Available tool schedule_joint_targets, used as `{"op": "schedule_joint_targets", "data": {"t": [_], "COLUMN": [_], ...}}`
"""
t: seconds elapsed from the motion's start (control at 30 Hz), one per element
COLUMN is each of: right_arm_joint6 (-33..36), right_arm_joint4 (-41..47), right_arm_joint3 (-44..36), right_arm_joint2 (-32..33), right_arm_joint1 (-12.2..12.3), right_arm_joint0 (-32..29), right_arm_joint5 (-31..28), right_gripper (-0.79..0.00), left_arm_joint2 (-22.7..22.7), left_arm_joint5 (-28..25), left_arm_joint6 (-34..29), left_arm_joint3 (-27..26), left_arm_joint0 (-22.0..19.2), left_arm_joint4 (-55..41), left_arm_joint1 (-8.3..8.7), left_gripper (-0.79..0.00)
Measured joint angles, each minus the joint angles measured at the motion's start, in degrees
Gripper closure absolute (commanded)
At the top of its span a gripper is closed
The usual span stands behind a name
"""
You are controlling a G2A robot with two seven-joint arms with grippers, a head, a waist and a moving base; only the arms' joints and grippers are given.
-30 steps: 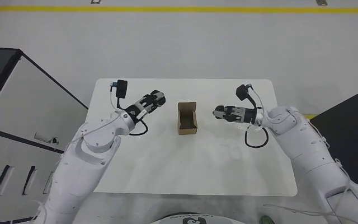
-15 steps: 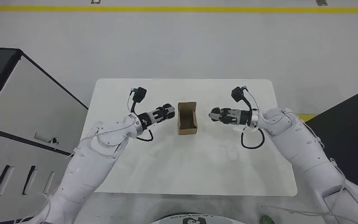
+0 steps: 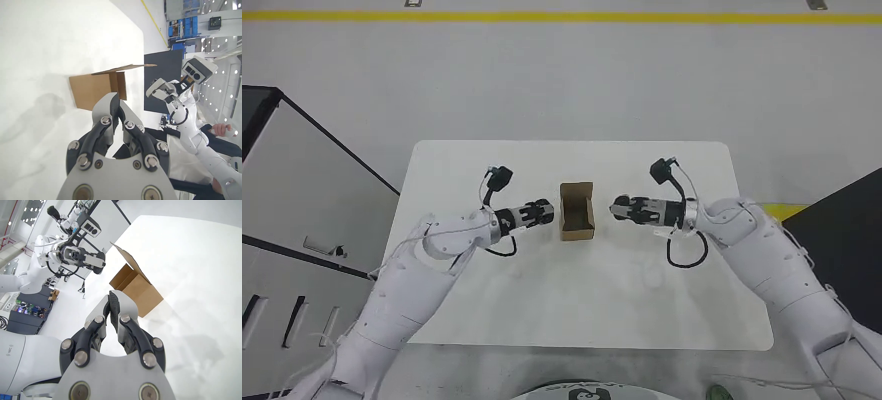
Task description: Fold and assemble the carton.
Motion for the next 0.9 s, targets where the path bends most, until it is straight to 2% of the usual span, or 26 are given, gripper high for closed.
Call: {"op": "schedule_joint_targets", "data": {"t": [0.17,0.4,0.6,0.9], "right_arm_joint6": [2.42,2.40,-0.91,-5.47], "right_arm_joint4": [2.24,2.27,0.02,-4.52], "right_arm_joint3": [2.19,2.52,0.93,1.06], "right_arm_joint2": [-2.39,-2.52,-3.18,-5.48], "right_arm_joint1": [-1.17,-1.27,-1.91,-3.96], "right_arm_joint0": [1.58,1.82,0.96,3.04], "right_arm_joint5": [1.85,1.90,5.08,10.03], "right_gripper": [0.000,0.000,0.000,0.000], "left_arm_joint2": [3.08,3.30,5.10,4.84], "left_arm_joint5": [1.08,0.82,-0.35,-3.73], "left_arm_joint6": [3.69,4.22,5.05,4.24], "left_arm_joint3": [5.21,5.67,8.37,8.72], "left_arm_joint0": [-2.98,-2.58,-3.74,-3.88], "left_arm_joint4": [1.23,1.38,0.50,-2.23], "left_arm_joint1": [-1.13,-1.22,-2.13,-2.59], "left_gripper": [0.000,0.000,0.000,0.000]}}
